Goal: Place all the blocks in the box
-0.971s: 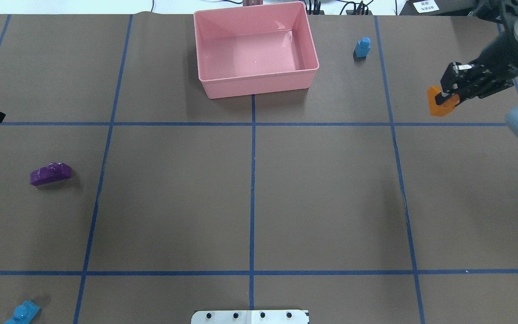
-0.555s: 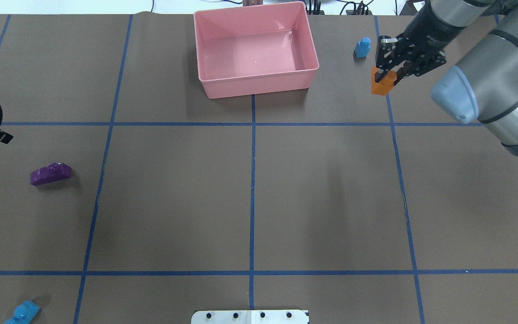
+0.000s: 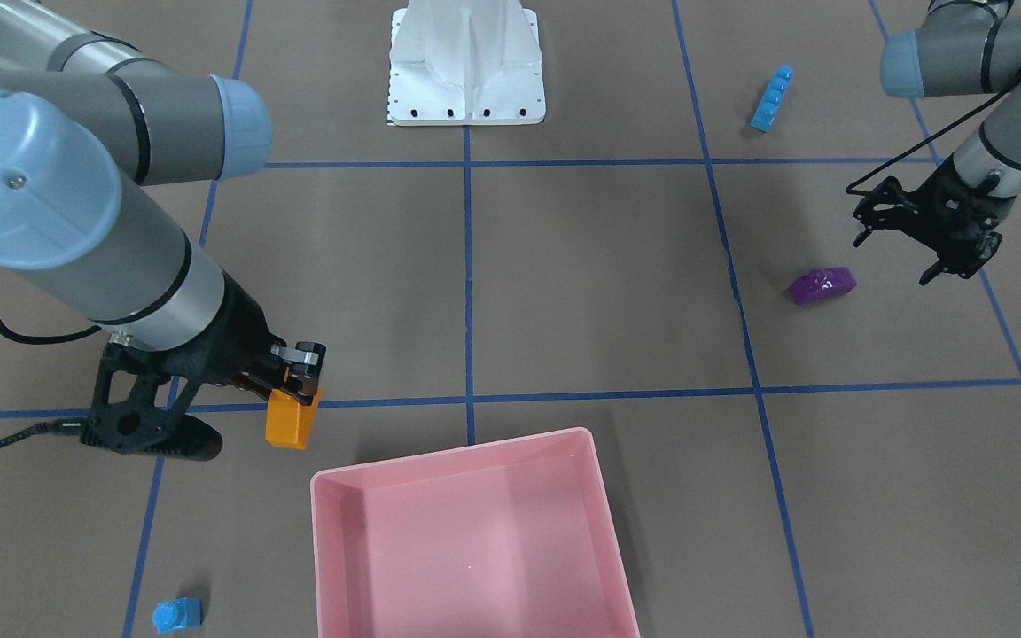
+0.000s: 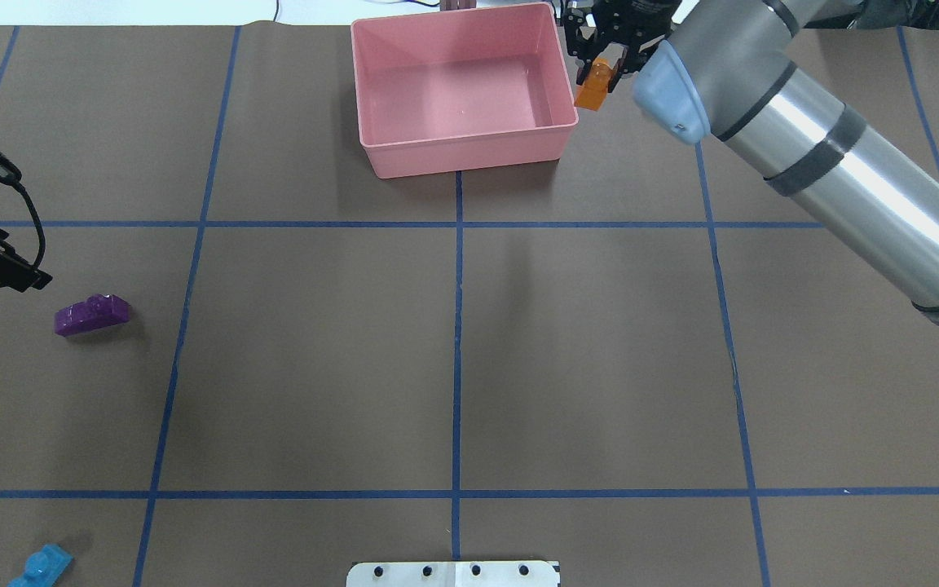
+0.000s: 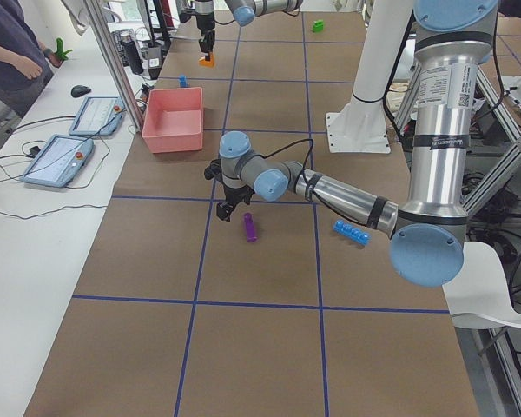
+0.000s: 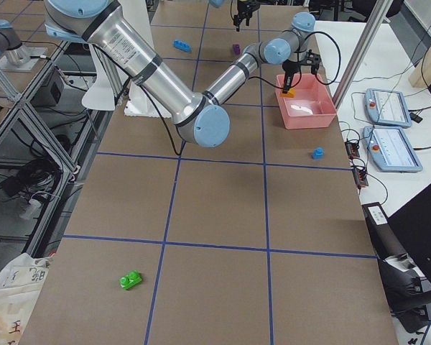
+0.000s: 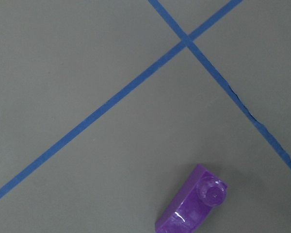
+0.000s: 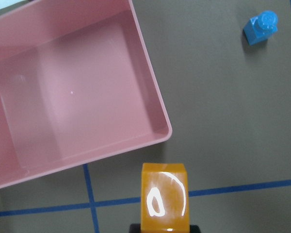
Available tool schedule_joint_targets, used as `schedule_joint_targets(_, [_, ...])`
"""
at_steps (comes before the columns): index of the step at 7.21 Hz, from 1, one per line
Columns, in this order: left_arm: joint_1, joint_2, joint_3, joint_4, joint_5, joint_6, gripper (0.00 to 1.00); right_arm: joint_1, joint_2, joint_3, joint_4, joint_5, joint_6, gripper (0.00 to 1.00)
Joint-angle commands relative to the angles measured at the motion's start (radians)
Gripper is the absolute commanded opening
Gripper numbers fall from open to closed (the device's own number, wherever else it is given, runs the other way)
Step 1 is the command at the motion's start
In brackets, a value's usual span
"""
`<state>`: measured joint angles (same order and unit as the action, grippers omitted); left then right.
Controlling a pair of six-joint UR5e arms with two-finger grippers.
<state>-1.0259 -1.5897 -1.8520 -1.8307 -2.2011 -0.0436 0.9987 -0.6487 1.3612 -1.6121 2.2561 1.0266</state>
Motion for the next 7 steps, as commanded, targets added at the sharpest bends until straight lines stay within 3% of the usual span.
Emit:
schedule_joint_targets(1, [0.065, 0.005, 0.002, -0.018, 0.027, -0.036, 0.99, -0.006, 0.090, -0.196, 0.208, -0.068, 0.012, 0.00])
schedule_joint_targets(2, [0.087, 0.008, 0.005, -0.019, 0.038, -0.038, 0.99, -0.009, 0.113, -0.235, 0.256, -0.099, 0.012, 0.00])
schedule_joint_targets(5, [0.104, 0.008, 0.025, -0.019, 0.053, -0.036, 0.99, -0.058, 0.202, -0.481, 0.519, -0.216, 0.010, 0.00])
schedule_joint_targets(7, [0.113, 0.004, 0.060, -0.038, 0.055, -0.036, 0.99, -0.130, 0.219, -0.548, 0.599, -0.370, 0.012, 0.00])
